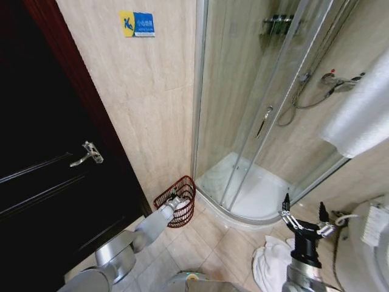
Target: Discard the used towel into the hamper.
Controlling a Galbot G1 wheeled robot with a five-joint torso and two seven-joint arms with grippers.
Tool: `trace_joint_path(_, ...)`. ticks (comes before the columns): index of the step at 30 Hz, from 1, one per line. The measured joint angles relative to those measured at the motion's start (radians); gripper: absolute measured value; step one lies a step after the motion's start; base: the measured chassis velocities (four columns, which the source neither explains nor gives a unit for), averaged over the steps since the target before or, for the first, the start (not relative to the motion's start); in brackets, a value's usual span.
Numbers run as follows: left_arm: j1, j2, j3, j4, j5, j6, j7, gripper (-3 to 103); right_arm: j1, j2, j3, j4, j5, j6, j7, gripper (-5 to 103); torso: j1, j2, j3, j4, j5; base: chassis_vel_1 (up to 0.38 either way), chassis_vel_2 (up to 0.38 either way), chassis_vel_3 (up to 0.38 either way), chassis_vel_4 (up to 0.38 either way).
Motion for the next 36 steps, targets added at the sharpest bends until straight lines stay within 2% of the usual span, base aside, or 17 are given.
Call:
trace_joint_path(7, 0.027, 0.026, -0.031, -0.071, -0.051, -0.056, 0.080, 100, -0.002, 0.000, -0.004, -0.001, -0.007, -0.004, 0.001, 100, 0.000, 0.000, 0.000, 0.0002, 0.0000, 0.000, 0.000, 0.000, 0.000)
trace_joint_path(10, 0.064, 0.064, -0.055, -0.182, -0.090, -0.077, 0.126, 100, -0.012, 0.000, 0.001, 0.007, -0.041, -0.056, 0.033, 100, 0.000, 0.000, 0.000, 0.0000, 0.0000, 0.000, 0.000, 0.000, 0.000)
trace_joint_path(11, 0.064, 0.064, -0.055, -0.182, -0.090, -0.077, 0.126, 100, -0.012, 0.000, 0.001, 0.007, -0.041, -0.056, 0.033, 100, 0.000, 0.000, 0.000, 0.0000, 0.0000, 0.000, 0.000, 0.000, 0.000)
trace_joint_path(14, 0.121, 0.125, -0.071, -0.341, -0.164, -0.050, 0.154, 100, -0.014, 0.000, -0.003, 0.033, -0.085, -0.136, 0.095, 100, 0.000, 0.000, 0.000, 0.0001, 0.0001, 0.000, 0.000, 0.000, 0.000)
trace_joint_path(15, 0.121, 0.125, -0.071, -0.341, -0.164, -0.050, 0.154, 100, -0.014, 0.000, -0.003, 0.033, -0.085, -0.136, 0.095, 100, 0.000, 0.000, 0.000, 0.0001, 0.0001, 0.000, 0.000, 0.000, 0.000)
trace_joint_path(19, 0.226, 0.202, -0.143, -0.583, -0.266, 0.019, 0.153, 100, 0.001, 0.000, -0.005, 0.073, -0.104, -0.243, 0.144, 100, 0.000, 0.000, 0.000, 0.0000, -0.0004, 0.000, 0.000, 0.000, 0.000)
trace_joint_path(20, 0.226, 0.202, -0.143, -0.583, -0.266, 0.019, 0.153, 100, 0.001, 0.000, -0.005, 0.073, -0.104, -0.243, 0.144, 100, 0.000, 0.000, 0.000, 0.0000, -0.0004, 0.000, 0.000, 0.000, 0.000)
trace_joint_path(22, 0.299, 0.263, -0.200, -0.736, -0.315, 0.073, 0.140, 100, 0.012, 0.000, -0.008, 0.098, -0.099, -0.304, 0.164, 100, 0.000, 0.000, 0.000, -0.0001, -0.0002, 0.000, 0.000, 0.000, 0.000)
trace_joint_path(23, 0.299, 0.263, -0.200, -0.736, -0.315, 0.073, 0.140, 100, 0.012, 0.000, -0.008, 0.098, -0.099, -0.304, 0.164, 100, 0.000, 0.000, 0.000, -0.0001, -0.0002, 0.000, 0.000, 0.000, 0.000)
trace_joint_path(26, 0.405, 0.356, -0.287, -0.924, -0.370, 0.116, 0.128, 100, 0.030, 0.000, -0.007, 0.119, -0.101, -0.355, 0.183, 100, 0.000, 0.000, 0.000, 0.0004, -0.0001, 0.000, 0.000, 0.000, 0.000)
trace_joint_path(27, 0.405, 0.356, -0.287, -0.924, -0.370, 0.116, 0.128, 100, 0.030, 0.000, -0.007, 0.119, -0.101, -0.355, 0.183, 100, 0.000, 0.000, 0.000, 0.0004, -0.0001, 0.000, 0.000, 0.000, 0.000)
trace_joint_path(29, 0.511, 0.419, -0.377, -1.072, -0.407, 0.145, 0.122, 100, 0.041, 0.000, -0.012, 0.141, -0.104, -0.382, 0.191, 100, 0.000, 0.000, 0.000, 0.0003, -0.0002, 0.000, 0.000, 0.000, 0.000)
trace_joint_path(30, 0.511, 0.419, -0.377, -1.072, -0.407, 0.145, 0.122, 100, 0.041, 0.000, -0.012, 0.141, -0.104, -0.382, 0.191, 100, 0.000, 0.000, 0.000, 0.0003, -0.0002, 0.000, 0.000, 0.000, 0.000)
trace_joint_path(33, 0.649, 0.463, -0.499, -1.234, -0.459, 0.172, 0.103, 100, 0.040, 0.000, -0.027, 0.165, -0.110, -0.395, 0.187, 100, 0.000, 0.000, 0.000, 0.0005, -0.0002, 0.000, 0.000, 0.000, 0.000)
trace_joint_path(34, 0.649, 0.463, -0.499, -1.234, -0.459, 0.172, 0.103, 100, 0.040, 0.000, -0.027, 0.165, -0.110, -0.395, 0.187, 100, 0.000, 0.000, 0.000, 0.0005, -0.0002, 0.000, 0.000, 0.000, 0.000)
trace_joint_path(36, 0.722, 0.469, -0.564, -1.338, -0.490, 0.194, 0.070, 100, 0.029, 0.000, -0.034, 0.178, -0.100, -0.398, 0.155, 100, 0.000, 0.000, 0.000, 0.0003, -0.0002, 0.000, 0.000, 0.000, 0.000)
